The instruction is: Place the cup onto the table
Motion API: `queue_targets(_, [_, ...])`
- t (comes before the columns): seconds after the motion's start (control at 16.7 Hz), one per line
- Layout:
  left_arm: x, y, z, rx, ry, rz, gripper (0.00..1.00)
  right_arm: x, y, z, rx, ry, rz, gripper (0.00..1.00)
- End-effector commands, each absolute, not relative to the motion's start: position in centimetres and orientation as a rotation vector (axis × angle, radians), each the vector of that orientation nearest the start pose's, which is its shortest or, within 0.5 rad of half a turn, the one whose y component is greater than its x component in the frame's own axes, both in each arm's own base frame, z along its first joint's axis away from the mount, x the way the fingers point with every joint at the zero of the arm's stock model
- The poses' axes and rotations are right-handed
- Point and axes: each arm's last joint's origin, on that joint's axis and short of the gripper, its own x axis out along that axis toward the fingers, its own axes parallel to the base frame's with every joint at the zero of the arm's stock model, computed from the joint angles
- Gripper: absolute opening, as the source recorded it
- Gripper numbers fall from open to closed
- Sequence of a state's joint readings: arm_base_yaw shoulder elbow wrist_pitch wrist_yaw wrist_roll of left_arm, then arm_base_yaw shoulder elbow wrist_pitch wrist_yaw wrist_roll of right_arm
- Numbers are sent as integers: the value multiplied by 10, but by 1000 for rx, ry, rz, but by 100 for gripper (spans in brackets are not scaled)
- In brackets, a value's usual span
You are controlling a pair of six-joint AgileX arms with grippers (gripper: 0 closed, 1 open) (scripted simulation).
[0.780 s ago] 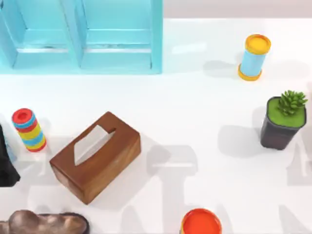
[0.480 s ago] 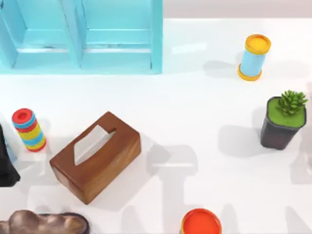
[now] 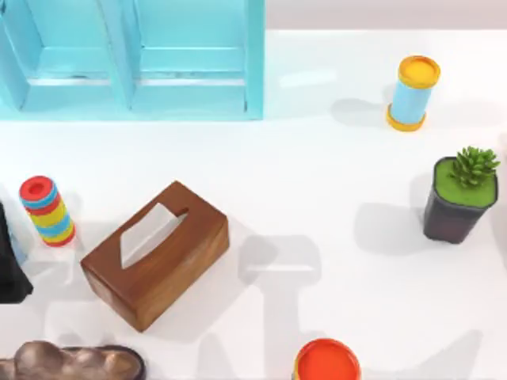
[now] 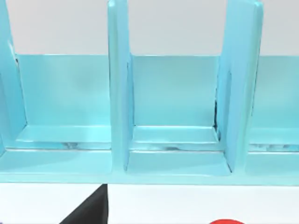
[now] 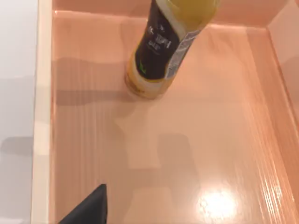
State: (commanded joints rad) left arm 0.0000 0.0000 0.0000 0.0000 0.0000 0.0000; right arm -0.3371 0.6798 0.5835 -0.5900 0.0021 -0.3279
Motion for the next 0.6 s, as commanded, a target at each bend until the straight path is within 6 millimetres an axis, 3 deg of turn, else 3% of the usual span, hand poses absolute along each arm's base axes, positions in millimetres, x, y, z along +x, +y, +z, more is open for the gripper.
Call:
queue_targets(0.18, [106,-1,160,0,0,0,100,169,-82,253,-180,1044,-181,100])
queue_targets(0.36, [106,-1,160,0,0,0,100,194,-120,255,-118,1307,-110,100])
queue_targets(0.6, [106,-1,160,0,0,0,100,206,-161,251,-24,1518,-28,100])
